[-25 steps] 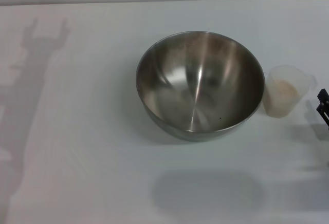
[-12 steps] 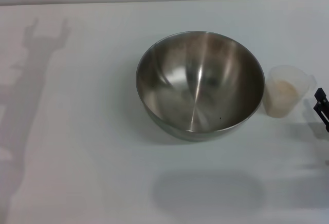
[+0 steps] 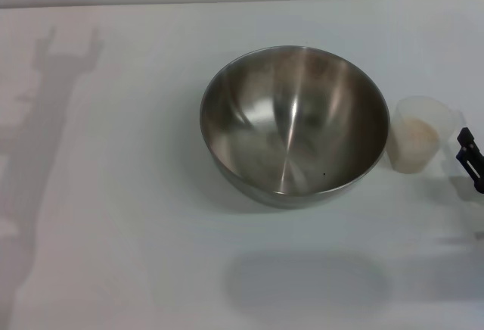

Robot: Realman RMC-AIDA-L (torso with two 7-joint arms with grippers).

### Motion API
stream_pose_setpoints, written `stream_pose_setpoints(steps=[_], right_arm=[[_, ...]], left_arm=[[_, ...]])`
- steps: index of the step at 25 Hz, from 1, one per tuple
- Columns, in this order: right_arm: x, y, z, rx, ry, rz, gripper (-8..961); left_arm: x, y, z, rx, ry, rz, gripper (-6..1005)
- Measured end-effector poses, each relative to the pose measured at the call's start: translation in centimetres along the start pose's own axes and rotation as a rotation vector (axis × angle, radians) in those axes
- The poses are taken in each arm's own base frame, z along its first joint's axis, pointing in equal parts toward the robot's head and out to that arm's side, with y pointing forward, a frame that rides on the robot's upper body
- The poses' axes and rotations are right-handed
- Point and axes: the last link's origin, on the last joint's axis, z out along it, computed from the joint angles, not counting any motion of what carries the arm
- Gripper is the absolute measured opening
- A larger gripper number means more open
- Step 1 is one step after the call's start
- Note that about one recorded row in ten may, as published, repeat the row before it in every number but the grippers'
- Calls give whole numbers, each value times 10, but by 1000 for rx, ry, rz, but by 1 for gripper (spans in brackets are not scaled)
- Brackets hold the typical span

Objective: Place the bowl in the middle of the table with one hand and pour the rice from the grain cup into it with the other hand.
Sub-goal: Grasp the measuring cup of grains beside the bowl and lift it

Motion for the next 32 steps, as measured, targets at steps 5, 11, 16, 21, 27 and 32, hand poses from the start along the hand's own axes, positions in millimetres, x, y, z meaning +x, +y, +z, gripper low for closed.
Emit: stream_pose_setpoints(steps=[5,11,16,21,27,32], right_arm=[[0,1,4,-5,7,-2,766],[0,1,8,-9,12,-7,766],[0,0,10,-11,14,-11,767],[0,-3,13,-10,23,-24,767],[-2,-4,18,-11,22,-31,766],[-4,-5,23,-13,21,-40,765]], left_arm=[[0,0,0,0,2,0,796],[1,0,0,2,4,-1,796],[1,-1,0,7,7,-3,796],[1,0,0,7,8,-5,796],[2,1,2,5,12,-6,796],[2,1,2,5,13,-8,796]])
